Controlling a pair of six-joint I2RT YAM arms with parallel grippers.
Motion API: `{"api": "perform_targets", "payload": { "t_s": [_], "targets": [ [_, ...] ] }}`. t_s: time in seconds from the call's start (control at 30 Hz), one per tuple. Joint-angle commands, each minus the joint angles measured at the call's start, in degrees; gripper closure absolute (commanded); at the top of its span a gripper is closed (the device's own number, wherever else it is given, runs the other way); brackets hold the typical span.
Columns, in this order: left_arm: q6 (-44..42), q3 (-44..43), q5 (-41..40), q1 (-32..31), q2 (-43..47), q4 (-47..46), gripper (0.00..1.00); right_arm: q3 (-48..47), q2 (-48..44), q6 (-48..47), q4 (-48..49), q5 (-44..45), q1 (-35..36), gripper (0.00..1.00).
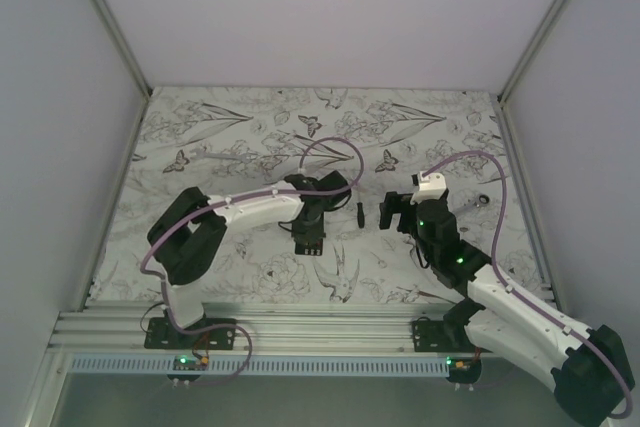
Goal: Snap on the fuse box
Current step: Install the fuse at the fuse box base.
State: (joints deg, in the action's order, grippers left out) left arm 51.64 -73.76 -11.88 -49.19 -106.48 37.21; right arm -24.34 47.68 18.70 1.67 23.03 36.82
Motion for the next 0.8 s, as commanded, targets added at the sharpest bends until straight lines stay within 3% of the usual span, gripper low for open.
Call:
{"api": "perform_targets", "payload": {
  "t_s": [0.0, 0.2, 0.53, 0.77],
  "targets": [
    [1.8, 2.8, 2.0, -1.2, 0.7, 2.2, 0.79, -1.0, -0.4, 0.5, 0.7, 0.0, -0.4, 0.01],
    [1.8, 3.0, 1.2, -1.2, 4.0, 3.0, 0.72, -1.1, -0.5, 0.5, 0.7, -0.1, -0.4, 0.01],
    [2.2, 1.6, -0.9, -0.5, 5.9, 3.2, 0.72, -1.0, -0.3, 0.6, 0.7, 0.0, -0.4, 0.01],
    [1.6, 0.5, -1.1, 0.6, 4.0, 3.2, 0.79, -0.9, -0.6, 0.6, 0.6, -0.1, -0.3, 0.01]
  ]
}}
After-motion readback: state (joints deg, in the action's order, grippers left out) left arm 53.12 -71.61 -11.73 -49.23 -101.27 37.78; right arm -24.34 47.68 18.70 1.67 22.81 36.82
